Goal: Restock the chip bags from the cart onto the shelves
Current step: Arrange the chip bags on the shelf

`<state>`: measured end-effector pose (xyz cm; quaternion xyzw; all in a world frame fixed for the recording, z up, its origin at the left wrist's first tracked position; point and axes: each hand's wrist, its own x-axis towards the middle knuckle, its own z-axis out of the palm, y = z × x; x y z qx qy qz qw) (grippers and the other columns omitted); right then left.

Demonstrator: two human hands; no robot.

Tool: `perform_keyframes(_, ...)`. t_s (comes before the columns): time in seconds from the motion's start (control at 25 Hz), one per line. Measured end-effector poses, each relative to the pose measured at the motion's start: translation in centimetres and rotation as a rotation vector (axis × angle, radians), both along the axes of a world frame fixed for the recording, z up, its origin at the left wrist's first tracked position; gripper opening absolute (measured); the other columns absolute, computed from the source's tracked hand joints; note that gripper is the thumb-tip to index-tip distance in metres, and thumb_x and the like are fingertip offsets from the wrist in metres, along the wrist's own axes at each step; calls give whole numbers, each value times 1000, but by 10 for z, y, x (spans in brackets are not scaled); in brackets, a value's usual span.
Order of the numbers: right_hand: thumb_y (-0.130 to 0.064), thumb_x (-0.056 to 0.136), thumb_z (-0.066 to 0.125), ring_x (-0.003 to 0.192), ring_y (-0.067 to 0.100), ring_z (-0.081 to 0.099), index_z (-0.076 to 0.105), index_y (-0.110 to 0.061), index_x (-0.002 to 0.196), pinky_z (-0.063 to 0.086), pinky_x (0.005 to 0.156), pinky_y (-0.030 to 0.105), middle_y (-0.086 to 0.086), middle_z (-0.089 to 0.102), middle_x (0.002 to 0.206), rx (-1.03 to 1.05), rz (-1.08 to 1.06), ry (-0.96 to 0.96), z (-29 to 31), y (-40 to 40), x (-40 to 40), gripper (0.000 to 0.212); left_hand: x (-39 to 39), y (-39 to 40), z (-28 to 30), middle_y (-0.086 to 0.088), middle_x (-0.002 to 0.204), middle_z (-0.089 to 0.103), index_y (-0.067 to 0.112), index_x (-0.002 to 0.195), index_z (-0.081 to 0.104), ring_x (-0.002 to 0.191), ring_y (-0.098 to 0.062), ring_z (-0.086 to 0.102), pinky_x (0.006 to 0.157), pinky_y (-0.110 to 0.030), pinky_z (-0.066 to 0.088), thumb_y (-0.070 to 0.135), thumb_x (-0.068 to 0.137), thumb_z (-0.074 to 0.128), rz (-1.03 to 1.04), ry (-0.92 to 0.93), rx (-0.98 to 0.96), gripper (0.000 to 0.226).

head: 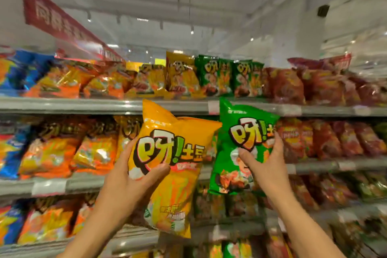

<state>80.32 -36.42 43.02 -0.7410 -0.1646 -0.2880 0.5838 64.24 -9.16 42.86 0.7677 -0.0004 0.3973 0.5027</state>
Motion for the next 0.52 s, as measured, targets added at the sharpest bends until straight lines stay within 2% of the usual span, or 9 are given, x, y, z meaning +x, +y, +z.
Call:
perform_keyframes(0.12,-48,73,82,136,15,42,16,-31,155,38,106,33,-5,42,151,-30,55,-68,43,2,37,106,35,0,41,43,105,64,62,118,54,93,25,58,79,-19,44,68,59,77,56,-76,9,64)
perform_keyframes(0.24,-44,72,85,119,-7,50,26,-28,150,38,98,18,-18,51,134,23,63,-192,101,-9,89,99,79,-3,86,38,100,68,51,119,60,91,21,61,73,-21,45,65,63,74,92,-183,46,59)
perform_keyframes(0.28,-43,72,86,120,-3,51,29,-26,149,38,99,19,-15,53,134,65,57,-220,122,-14,109,97,97,-5,100,28,98,71,47,120,61,93,12,65,70,-28,50,63,66,74,88,-209,40,58)
perform_keyframes(0.36,-43,71,86,123,9,50,33,-26,144,38,102,27,-9,53,135,143,47,-273,165,-26,153,91,139,-13,132,-2,90,67,40,120,62,90,-21,71,76,-51,58,58,72,77,55,-260,-11,54)
perform_keyframes(0.4,-43,72,86,125,12,50,34,-27,143,38,104,30,-8,52,136,162,54,-289,185,-30,174,90,158,-17,148,-8,85,63,39,119,62,77,-22,70,82,-58,57,55,75,79,40,-271,-37,50)
perform_keyframes(0.44,-43,72,86,127,14,49,32,-26,145,39,106,32,-7,51,137,163,65,-291,203,-34,195,92,178,-22,163,-10,86,61,39,117,62,65,-12,67,82,-57,58,54,77,79,15,-277,-66,46)
perform_keyframes(0.48,-42,72,86,129,17,49,30,-25,147,40,108,35,-5,50,139,152,75,-280,217,-37,215,95,196,-27,177,-5,95,66,40,118,61,60,-4,67,77,-50,60,53,78,79,-12,-282,-93,45)
perform_keyframes(0.52,-41,73,86,131,20,49,27,-24,149,41,111,40,-3,50,142,132,80,-259,229,-40,236,98,215,-33,189,5,93,72,38,121,60,64,-1,70,72,-39,60,54,78,78,-21,-296,-101,49)
